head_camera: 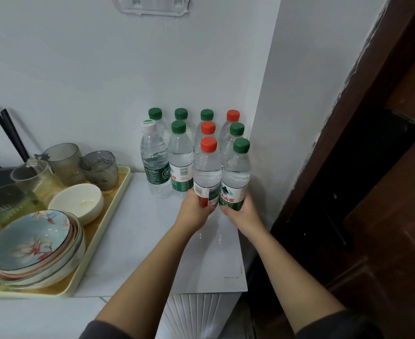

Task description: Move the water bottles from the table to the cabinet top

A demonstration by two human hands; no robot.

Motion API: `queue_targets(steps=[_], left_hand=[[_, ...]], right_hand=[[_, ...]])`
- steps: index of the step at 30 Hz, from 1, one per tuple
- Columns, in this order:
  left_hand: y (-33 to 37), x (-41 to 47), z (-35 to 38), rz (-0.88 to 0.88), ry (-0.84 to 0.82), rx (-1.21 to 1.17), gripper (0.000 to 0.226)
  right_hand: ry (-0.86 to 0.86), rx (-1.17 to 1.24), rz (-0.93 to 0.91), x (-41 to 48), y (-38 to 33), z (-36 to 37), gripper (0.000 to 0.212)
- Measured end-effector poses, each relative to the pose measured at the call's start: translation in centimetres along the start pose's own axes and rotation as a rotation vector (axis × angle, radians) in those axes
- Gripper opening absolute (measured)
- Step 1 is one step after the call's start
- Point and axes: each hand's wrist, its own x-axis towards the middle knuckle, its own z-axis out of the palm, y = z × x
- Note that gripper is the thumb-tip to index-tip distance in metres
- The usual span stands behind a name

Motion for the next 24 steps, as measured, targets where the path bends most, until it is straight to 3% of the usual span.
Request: queue_targets(steps=[5,8,11,17,24], left_hand=[[0.0,-0.1,-0.1,-0.028,-0.001,-0.017,0.050],[0.5,-1.7,-0.5,-0.094,0.046,-0.049,0.073],[0.4,-5.5,-1.2,-0.109,0.073,0.145,0.099],[-3.9,-14.0,-0.8,-0.028,0.096,0.637,0.081],[-7.9,-22.5,-1.5,-0.033,0.249,0.668,0.075]], right_hand=[[-0.016,-0.034,0.022,-0.3,-0.7,-0.2,0.063],[-0.030,-0.101,0.065,-0.7,-0.9,-0.5,0.068],[-0.061,-0.342,0.173,-2.8,-0.9,-1.4,0.088],[-0.170,-0.787,0.145,-10.4,-0.5,-1.5,0.087],[-0.324,-1.085,-0.158,-16.0,-1.1,-0.1,0.079]])
